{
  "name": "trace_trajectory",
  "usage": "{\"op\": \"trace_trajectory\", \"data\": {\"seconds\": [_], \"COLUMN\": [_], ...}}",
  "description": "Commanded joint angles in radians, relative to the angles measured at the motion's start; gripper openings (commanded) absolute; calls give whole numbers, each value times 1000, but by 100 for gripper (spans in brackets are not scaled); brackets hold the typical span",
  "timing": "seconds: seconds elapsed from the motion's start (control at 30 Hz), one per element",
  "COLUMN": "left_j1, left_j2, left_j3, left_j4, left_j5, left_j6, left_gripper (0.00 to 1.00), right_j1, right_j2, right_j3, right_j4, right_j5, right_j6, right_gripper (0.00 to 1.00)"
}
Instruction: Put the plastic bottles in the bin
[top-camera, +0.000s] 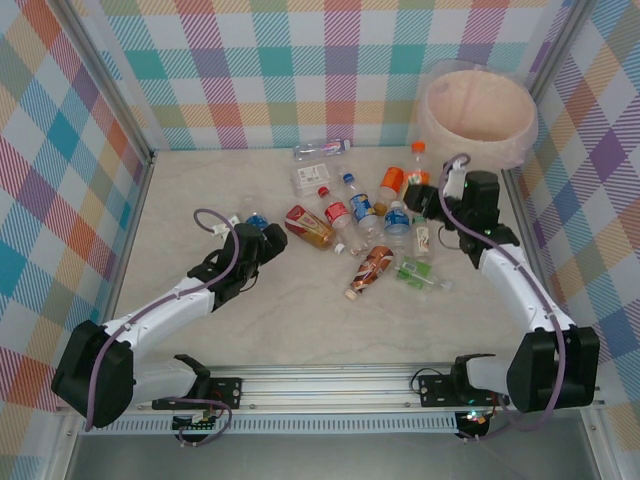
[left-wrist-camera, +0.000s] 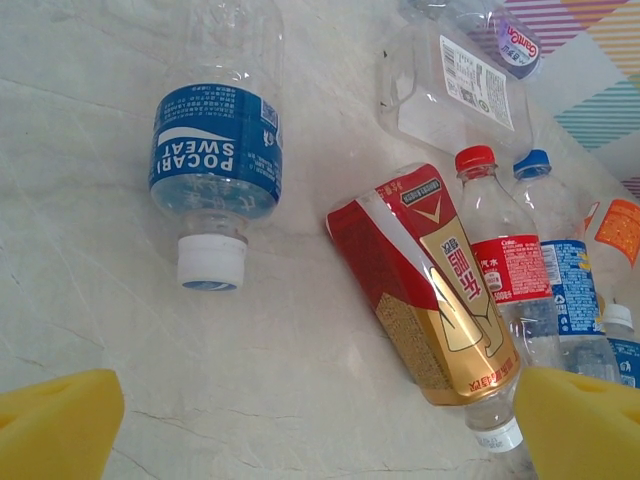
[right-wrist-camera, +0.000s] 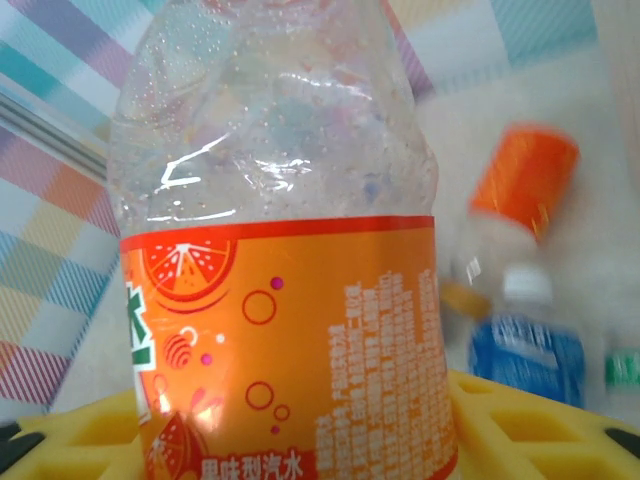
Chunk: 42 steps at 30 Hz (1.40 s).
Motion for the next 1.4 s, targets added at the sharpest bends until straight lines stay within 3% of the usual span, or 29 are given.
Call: {"op": "trace_trajectory", "data": {"seconds": [0.0, 0.13, 0.27, 0.9, 1.2, 1.37], "left_j1": [12, 12, 12, 17, 31, 39], "left_j2": [-12, 6, 11, -12, -48, -40], "left_j3": [-8, 6, 8, 19, -9, -6], "left_j4": [19, 7, -5, -147, -194, -205], "left_j5": [41, 71, 75, -37, -80, -71], "left_j6": [-2, -2, -4, -49, -78, -82], "left_gripper": [100, 100, 100, 100, 100, 100], "right_j1": [0, -5, -23, -171, -181, -181], "right_j2": [41, 112, 227, 700, 870, 917], "right_j3": [149, 303, 509, 1133, 1363, 1418], "right_j4": [13, 2, -148, -600, -768, -794], "right_j5": [52, 56, 184, 349, 309, 298], "right_j6": [-33, -68, -69, -152, -183, -170], "right_gripper": [44, 45, 44, 50, 56, 65]}}
